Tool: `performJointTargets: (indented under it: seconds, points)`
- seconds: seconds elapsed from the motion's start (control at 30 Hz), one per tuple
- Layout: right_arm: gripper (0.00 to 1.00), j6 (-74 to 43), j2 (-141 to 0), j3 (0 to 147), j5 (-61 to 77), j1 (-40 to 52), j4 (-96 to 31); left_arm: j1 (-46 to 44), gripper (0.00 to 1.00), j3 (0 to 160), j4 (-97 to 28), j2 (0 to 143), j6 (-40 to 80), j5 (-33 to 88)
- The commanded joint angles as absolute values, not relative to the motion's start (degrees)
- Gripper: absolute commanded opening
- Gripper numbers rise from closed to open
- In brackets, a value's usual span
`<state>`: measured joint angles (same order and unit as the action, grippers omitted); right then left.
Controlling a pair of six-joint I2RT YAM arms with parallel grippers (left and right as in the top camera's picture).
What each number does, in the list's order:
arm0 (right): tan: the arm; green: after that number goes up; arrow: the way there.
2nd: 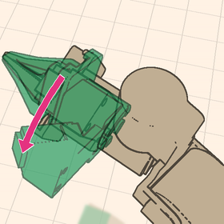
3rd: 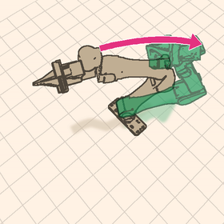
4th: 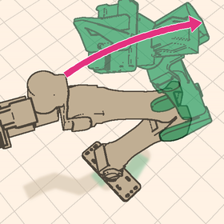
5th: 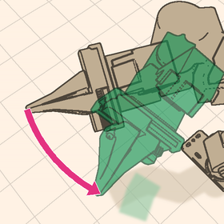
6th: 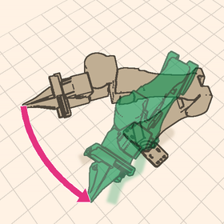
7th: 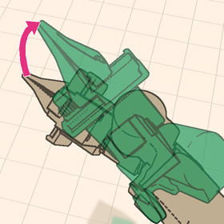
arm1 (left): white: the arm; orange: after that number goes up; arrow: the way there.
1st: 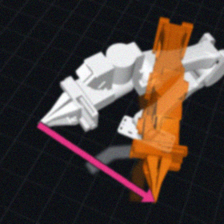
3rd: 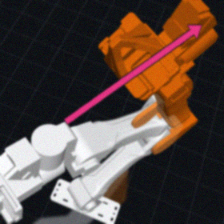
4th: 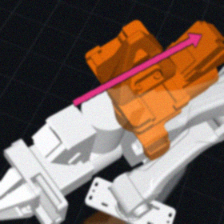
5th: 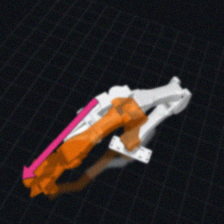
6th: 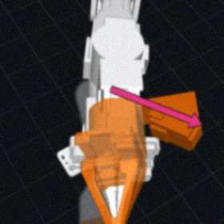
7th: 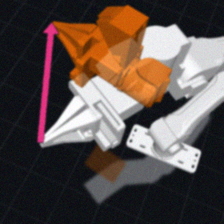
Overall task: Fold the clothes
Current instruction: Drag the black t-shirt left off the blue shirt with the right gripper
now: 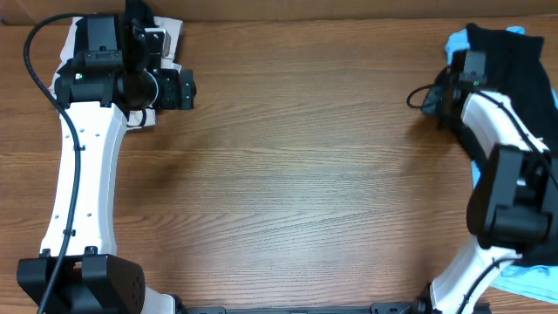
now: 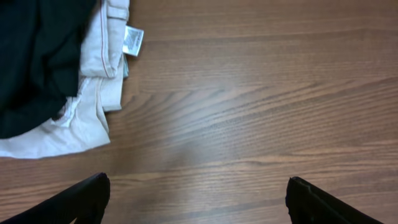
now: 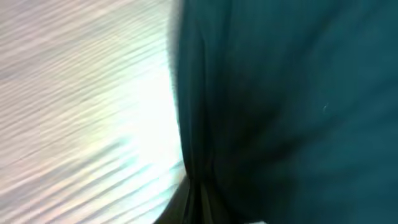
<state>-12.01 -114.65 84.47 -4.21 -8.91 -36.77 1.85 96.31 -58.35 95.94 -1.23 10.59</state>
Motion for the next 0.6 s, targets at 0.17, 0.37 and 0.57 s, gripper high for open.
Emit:
performJointTargets:
  seconds: [0.17,0.37,0.57]
  points:
    - [0.04,-8.0,-99.2,105.2,4.3,-2.8,-55.9,1.5,0.95,97.1,-56.5,96.4,-1.3,8.4]
    - [0.04,-6.6,-98.0,121.1,4.8,-2.2,-68.9,1.8,0.97,97.1,-56.4,96.4,-1.3,8.4]
    - [0.04,-3.3,-97.7,133.2,11.2,2.4,-79.0,2.6,0.98,97.3,-56.3,96.4,-1.3,8.4]
